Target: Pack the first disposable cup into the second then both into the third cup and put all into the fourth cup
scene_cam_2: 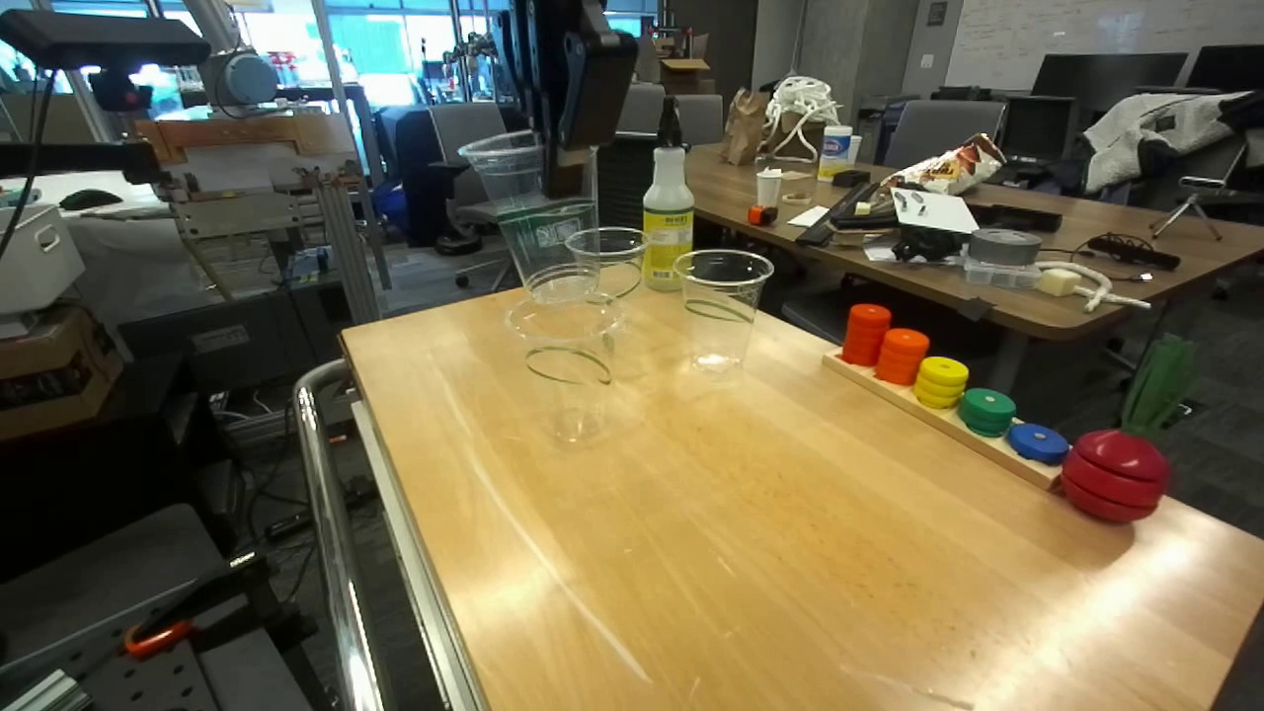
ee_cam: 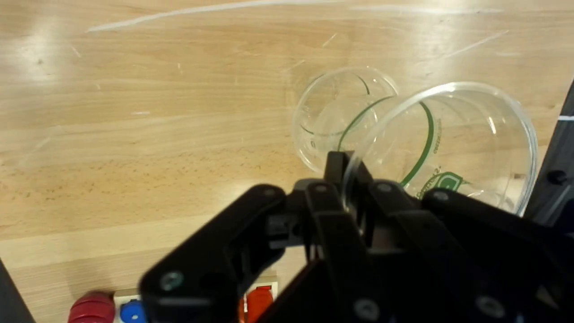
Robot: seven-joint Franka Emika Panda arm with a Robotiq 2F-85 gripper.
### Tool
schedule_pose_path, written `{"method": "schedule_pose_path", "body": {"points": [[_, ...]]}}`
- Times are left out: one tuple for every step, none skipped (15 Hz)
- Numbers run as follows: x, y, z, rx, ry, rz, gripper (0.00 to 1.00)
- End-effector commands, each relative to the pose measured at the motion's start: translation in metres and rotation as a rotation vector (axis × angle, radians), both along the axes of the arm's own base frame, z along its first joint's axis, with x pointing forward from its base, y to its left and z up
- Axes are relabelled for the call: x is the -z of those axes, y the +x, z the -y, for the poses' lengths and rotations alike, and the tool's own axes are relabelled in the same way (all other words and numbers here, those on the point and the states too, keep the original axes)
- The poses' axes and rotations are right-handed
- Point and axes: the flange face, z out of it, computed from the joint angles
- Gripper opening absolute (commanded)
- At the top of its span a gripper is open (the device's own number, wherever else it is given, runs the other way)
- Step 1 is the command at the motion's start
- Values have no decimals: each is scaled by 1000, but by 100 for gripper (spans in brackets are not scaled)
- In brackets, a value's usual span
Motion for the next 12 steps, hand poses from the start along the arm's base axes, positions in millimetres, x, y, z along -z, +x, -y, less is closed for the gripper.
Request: {"method": "schedule_pose_path", "body": {"points": [[16, 4, 2, -70, 69, -5, 1], [22, 6, 3, -76, 79, -11, 1], [30, 9, 4, -84, 91, -25, 1], [37, 11, 6, -95, 107, -40, 1], [43, 12, 7, -104, 121, -53, 1], [51, 14, 8, -111, 130, -68, 1], [58, 17, 8, -114, 136, -81, 1], [65, 18, 10, -119, 144, -94, 1], [70, 20, 10, -120, 148, -104, 1], [74, 22, 10, -120, 149, -111, 17], [77, 22, 10, -114, 142, -113, 32], [77, 22, 10, -109, 138, -112, 38]]}}
